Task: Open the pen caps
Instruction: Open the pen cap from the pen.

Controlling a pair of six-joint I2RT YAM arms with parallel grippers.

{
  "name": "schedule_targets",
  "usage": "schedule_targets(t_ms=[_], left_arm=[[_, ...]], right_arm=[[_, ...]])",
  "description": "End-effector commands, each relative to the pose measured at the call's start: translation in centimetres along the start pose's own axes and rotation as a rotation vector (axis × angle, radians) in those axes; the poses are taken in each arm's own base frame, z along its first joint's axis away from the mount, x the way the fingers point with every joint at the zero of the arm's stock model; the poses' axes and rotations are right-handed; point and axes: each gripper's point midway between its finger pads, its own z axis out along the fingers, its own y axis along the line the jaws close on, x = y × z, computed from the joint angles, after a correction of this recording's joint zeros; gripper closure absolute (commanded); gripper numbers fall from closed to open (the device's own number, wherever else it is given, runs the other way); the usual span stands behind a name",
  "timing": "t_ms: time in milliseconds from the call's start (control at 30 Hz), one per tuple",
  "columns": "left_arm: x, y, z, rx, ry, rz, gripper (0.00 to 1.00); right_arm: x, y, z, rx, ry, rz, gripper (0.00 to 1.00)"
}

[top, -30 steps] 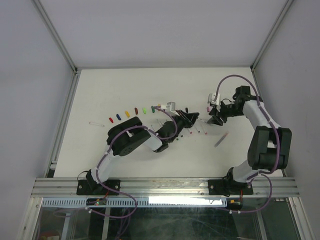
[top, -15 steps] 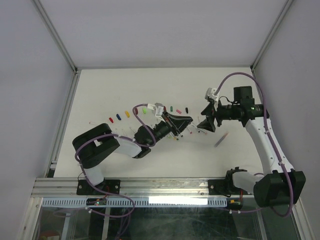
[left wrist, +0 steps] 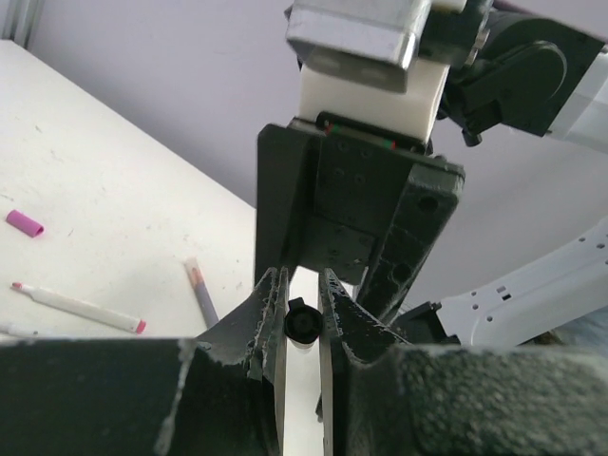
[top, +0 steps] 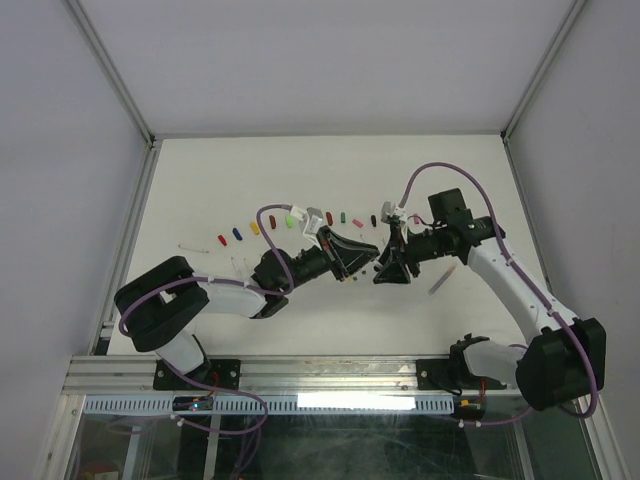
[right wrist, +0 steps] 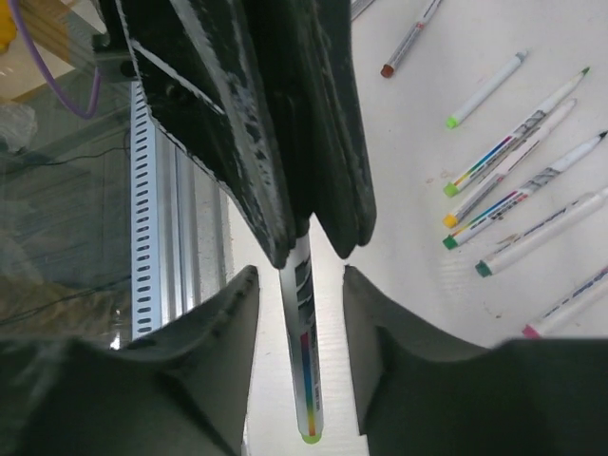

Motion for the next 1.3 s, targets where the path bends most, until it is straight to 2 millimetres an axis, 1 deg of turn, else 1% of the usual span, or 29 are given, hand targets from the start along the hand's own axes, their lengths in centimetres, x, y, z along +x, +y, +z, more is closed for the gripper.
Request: schedule_targets(t_ms=[0,100,133,200,267,333,467,533,567,633,667,700,733,767,800,900,933,1067,1133,1200,1267], left_arm=[[-1.4,-0.5,-0.4,0.019,-0.028,0.036,1.0],[-2.4,0.2,-0.6,-0.01,-0.066,0.042,1.0],[-2.9,0.5,-0.8,-0.023,-0.084,0.045,1.0],[-4.4,1.5,-1.2,-0.058,-0.139,0.055,1.0],[-6.3,2.6,-1.8,-0.096,-0.207,0.065,1.0],[-8.8,4.0,-2.5,-0.142,-0.284,0.079,1.0],[-14.9,7.1,-4.4,-0.258,-0.444,0.129,1.0],[-18.1,7.7,-5.4,-0.298,-0.505,0.16,1.0],[-19.6,7.7,-5.8,-0.317,-0.536,0.174,1.0],[-21.8,7.9,-6.7,-0.35,-0.57,0.203,1.0],[-22.5,7.6,-7.0,-0.35,-0.577,0.214,1.0],[-22.8,7.4,-7.2,-0.349,-0.571,0.221,1.0],[-22.7,7.3,-7.3,-0.35,-0.555,0.225,1.0],[-22.4,7.2,-7.4,-0.353,-0.531,0.222,1.0],[-21.9,7.1,-7.3,-0.349,-0.501,0.218,1.0],[-19.7,7.1,-6.8,-0.323,-0.395,0.175,1.0],[-18.8,7.1,-6.7,-0.311,-0.362,0.156,1.0],[-16.0,6.7,-6.0,-0.237,-0.253,0.073,1.0],[-14.8,6.6,-5.8,-0.209,-0.212,0.031,1.0],[-14.0,6.5,-5.7,-0.188,-0.186,0.003,1.0],[-13.2,6.6,-5.9,-0.18,-0.168,-0.017,1.0]], right_arm=[[-1.7,0.4,0.4,-0.036,-0.061,-0.049,0.65],[-1.4,0.5,0.5,-0.045,-0.058,-0.038,0.93],[-1.4,0.5,0.6,-0.047,-0.057,-0.036,0.99],[-1.1,0.5,0.7,-0.053,-0.053,-0.025,1.0],[-0.8,0.4,0.9,-0.06,-0.044,-0.008,1.0],[-0.3,0.1,1.2,-0.066,-0.028,0.017,1.0],[1.0,-0.6,1.7,-0.075,0.017,0.071,1.0],[1.5,-0.9,1.9,-0.07,0.036,0.088,1.0],[1.7,-1.0,2.0,-0.067,0.041,0.092,1.0],[1.7,-1.1,1.9,-0.059,0.043,0.088,1.0],[1.6,-1.3,1.9,-0.049,0.044,0.091,1.0],[1.4,-1.7,1.7,-0.025,0.042,0.093,1.0],[1.4,-2.6,1.3,0.027,0.044,0.103,1.0],[1.5,-4.0,0.8,0.1,0.033,0.137,1.0],[1.3,-5.6,-0.1,0.192,0.01,0.167,1.0],[1.7,-11.1,-3.8,0.503,-0.059,0.272,1.0],[1.9,-12.4,-4.9,0.595,-0.073,0.302,1.0],[3.6,-16.7,-8.5,0.91,-0.096,0.443,1.0],[4.5,-18.5,-10.3,1.044,-0.097,0.512,1.0],[5.5,-20.0,-11.5,1.128,-0.082,0.557,1.0],[6.2,-21.2,-11.9,1.153,-0.052,0.587,1.0]])
